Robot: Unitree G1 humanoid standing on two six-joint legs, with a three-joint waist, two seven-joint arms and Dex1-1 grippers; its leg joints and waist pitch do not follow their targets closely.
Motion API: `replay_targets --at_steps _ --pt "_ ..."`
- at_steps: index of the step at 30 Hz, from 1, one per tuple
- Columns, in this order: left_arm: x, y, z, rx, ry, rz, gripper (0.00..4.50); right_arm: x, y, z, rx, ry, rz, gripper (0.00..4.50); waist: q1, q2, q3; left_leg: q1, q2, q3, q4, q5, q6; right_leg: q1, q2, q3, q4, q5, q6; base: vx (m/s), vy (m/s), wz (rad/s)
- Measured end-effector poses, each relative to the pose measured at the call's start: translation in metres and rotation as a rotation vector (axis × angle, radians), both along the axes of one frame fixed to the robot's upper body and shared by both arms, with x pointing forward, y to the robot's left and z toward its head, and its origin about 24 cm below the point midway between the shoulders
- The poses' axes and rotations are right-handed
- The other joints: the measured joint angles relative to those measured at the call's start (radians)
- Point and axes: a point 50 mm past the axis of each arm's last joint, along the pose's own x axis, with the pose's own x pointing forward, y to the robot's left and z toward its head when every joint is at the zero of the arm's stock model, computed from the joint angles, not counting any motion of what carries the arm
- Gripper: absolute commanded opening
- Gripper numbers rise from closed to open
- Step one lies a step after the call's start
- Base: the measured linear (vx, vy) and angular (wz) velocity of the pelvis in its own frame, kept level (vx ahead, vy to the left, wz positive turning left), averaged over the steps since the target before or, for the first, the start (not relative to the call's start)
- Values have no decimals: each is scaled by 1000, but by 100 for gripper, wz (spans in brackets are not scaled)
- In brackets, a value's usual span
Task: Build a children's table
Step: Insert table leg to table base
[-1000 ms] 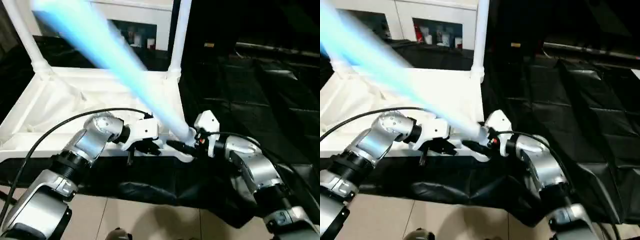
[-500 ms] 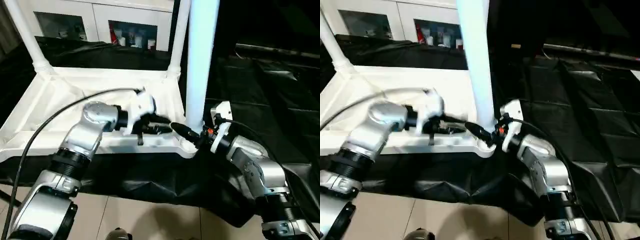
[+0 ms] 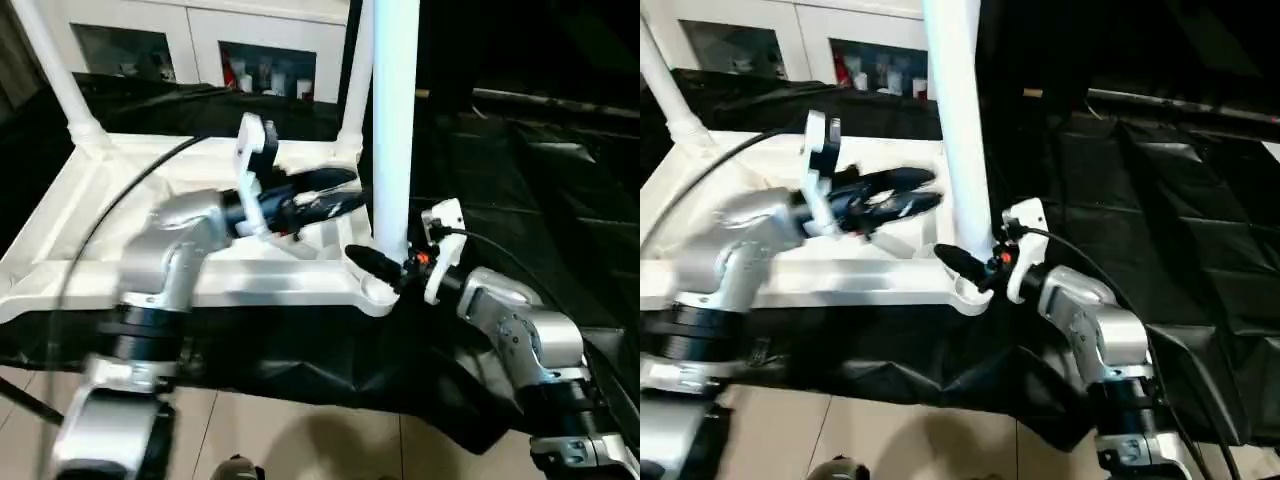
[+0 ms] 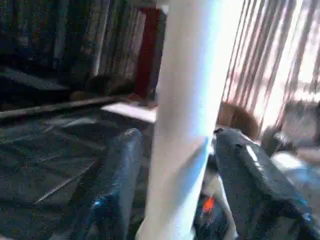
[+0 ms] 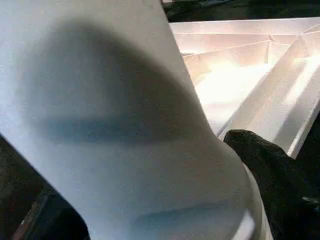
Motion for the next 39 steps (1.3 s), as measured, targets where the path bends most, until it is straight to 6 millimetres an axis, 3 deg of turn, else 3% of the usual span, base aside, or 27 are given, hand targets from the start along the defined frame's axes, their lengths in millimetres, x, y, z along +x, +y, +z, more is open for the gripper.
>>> replay_targets --at_steps 2,4,8,9,13,15,18,21,34,36,39 --pt "-1 -4 1 -19 12 -8 306 -1 1 4 -3 -10 6 324 -1 0 0 0 0 0 0 0 0 0 0 0 0 0 0 0 0 0" --pt "-2 -9 3 -44 22 -18 342 -1 2 5 -4 -16 11 324 -1 0 0 0 0 0 0 0 0 0 0 0 0 0 1 0 0 0" --pt "-6 -19 8 -97 39 -55 348 -3 7 3 -10 14 47 324 -2 0 0 0 0 0 0 0 0 0 0 0 0 0 1 0 0 0" --pt "-6 -19 9 -97 39 -59 321 -4 7 3 -12 18 53 324 -2 0 0 0 0 0 0 0 0 0 0 0 0 0 1 0 0 0" --pt "-7 -18 10 -91 32 -64 318 -5 5 5 -25 12 74 324 -2 0 0 0 0 0 1 0 1 0 0 0 0 0 1 0 0 0" --pt "-7 -20 10 -90 32 -66 274 -5 5 5 -26 18 75 324 -2 0 0 0 0 0 1 0 1 0 0 0 0 0 2 0 0 0" --pt "-5 -22 10 -85 27 -38 277 -6 5 5 -20 24 77 324 -2 0 0 -1 0 0 1 0 1 0 0 0 0 1 3 0 0 0" --pt "-4 -26 12 -82 16 -21 234 -5 5 6 -19 24 76 324 -1 0 0 -1 0 0 2 0 1 0 0 0 0 1 3 0 0 0" --pt "2 -27 14 -94 17 46 196 -2 6 8 -15 21 53 323 -1 0 0 -2 0 0 3 0 1 0 0 0 0 1 4 0 0 0" --pt "4 -29 14 -87 23 79 195 0 5 7 -8 22 36 378 0 0 0 -2 0 0 4 0 1 0 0 0 0 2 4 0 0 0" --pt "10 -31 13 -47 34 153 190 3 6 11 9 -19 7 410 0 0 0 -2 0 0 4 1 1 0 0 0 0 2 4 0 0 0"
